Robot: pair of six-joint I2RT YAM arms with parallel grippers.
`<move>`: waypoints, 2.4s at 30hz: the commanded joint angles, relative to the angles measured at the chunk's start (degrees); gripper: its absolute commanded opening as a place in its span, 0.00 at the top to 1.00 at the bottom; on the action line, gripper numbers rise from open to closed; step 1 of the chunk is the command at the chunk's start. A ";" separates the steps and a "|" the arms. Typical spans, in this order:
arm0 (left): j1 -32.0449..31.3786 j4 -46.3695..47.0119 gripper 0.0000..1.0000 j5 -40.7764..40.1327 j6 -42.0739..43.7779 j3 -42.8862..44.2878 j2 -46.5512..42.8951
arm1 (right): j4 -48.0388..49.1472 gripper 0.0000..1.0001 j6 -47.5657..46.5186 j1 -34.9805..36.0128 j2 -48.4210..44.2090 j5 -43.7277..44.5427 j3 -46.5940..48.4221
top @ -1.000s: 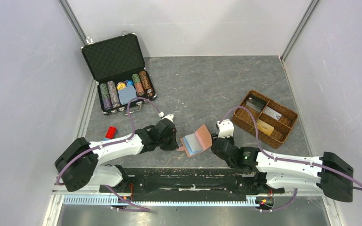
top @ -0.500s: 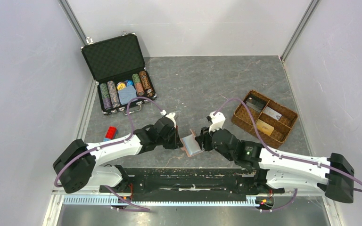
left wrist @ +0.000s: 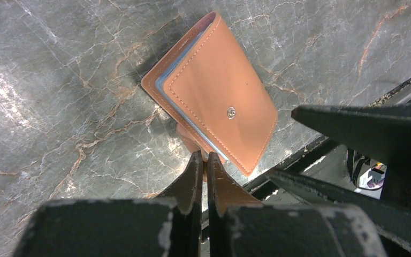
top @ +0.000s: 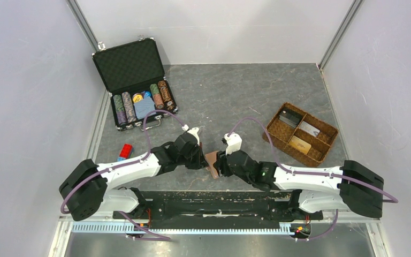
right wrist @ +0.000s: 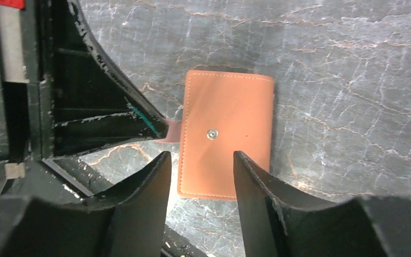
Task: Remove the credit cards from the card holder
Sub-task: Open the card holder at the center of the board.
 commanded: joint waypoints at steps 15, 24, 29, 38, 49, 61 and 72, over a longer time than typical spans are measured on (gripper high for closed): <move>0.19 5.46 0.98 1.56 -3.79 -1.42 -3.01 | 8.97 0.14 -12.82 2.78 -0.39 3.39 -6.55; 0.19 5.46 0.98 1.74 -3.70 -1.29 -2.54 | 6.85 0.13 -14.33 7.52 5.32 10.79 -2.32; 0.23 4.87 0.98 1.64 -3.62 -1.43 -2.67 | 4.63 0.22 -14.01 8.21 8.30 16.22 -0.21; 0.19 1.77 0.98 0.23 -2.28 -1.59 -3.20 | 3.64 0.37 -10.00 8.32 5.26 21.05 -2.09; 0.23 0.46 0.98 -0.04 -1.33 -2.29 -3.02 | 0.10 0.48 -10.10 6.76 3.01 23.93 -0.93; 0.27 -1.75 0.98 -3.05 -1.06 -3.65 -2.46 | -0.88 0.90 -9.82 -1.94 2.47 13.73 -1.62; 1.94 -10.09 0.88 -10.30 -0.05 2.30 -0.86 | 3.25 1.00 6.80 -4.41 0.91 3.84 -8.68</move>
